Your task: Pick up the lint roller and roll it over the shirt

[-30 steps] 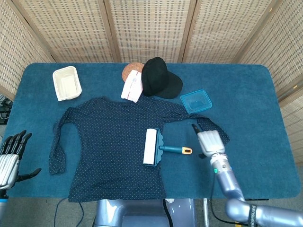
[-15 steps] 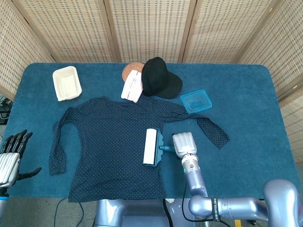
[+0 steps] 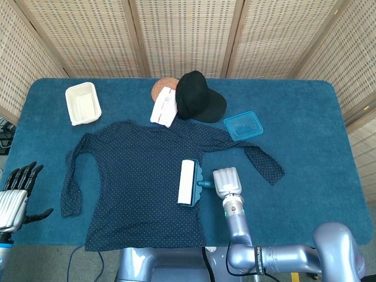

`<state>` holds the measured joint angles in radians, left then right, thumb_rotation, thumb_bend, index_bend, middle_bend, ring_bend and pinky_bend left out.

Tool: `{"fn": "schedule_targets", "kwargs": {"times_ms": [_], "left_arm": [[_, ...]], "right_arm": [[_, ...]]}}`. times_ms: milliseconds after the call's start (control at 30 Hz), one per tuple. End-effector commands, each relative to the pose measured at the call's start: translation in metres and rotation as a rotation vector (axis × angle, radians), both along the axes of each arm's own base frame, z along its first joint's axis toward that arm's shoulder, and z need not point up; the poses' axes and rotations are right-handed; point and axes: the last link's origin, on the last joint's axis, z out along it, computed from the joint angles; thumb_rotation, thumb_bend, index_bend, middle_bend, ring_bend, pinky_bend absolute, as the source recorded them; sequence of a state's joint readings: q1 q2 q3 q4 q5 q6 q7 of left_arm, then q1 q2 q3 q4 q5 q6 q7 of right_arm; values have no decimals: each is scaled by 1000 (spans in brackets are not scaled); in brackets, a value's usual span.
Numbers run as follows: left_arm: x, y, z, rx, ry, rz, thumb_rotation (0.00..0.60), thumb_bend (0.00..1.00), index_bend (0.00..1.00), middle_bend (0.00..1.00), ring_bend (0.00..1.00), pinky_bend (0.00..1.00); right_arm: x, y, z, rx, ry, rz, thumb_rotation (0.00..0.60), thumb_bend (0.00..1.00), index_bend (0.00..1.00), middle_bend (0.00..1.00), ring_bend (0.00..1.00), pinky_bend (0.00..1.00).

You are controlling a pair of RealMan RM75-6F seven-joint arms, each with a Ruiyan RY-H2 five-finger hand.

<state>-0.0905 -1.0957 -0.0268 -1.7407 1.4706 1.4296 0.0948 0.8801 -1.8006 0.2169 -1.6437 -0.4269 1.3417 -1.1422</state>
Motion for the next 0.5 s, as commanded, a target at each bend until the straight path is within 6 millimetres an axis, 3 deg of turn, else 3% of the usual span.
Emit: {"fn": "schedule_targets", "kwargs": {"times_ms": [33,300,367,500], "left_arm": [[0,0,0,0,-1,1,600,0,0,0,0,0],[-1,1,1,2,-4,7,600,0,0,0,0,0],[-2,2,1,3,-5,9,600,0,0,0,0,0],[-2,3,1,-3,-9,11,600,0,0,0,0,0]], "right_arm": [[2,1,-4,3,-5,8,600,385,434,1000,1000,1000],[-3,-1,-14,-9,14,45,600,403,465,1000,1000,1000],[-4,0,-17,-4,10,46,600,438,499,1000,1000,1000],[-5,-1,-18,-5,11,64,600,610,643,1000,1000,1000]]}}
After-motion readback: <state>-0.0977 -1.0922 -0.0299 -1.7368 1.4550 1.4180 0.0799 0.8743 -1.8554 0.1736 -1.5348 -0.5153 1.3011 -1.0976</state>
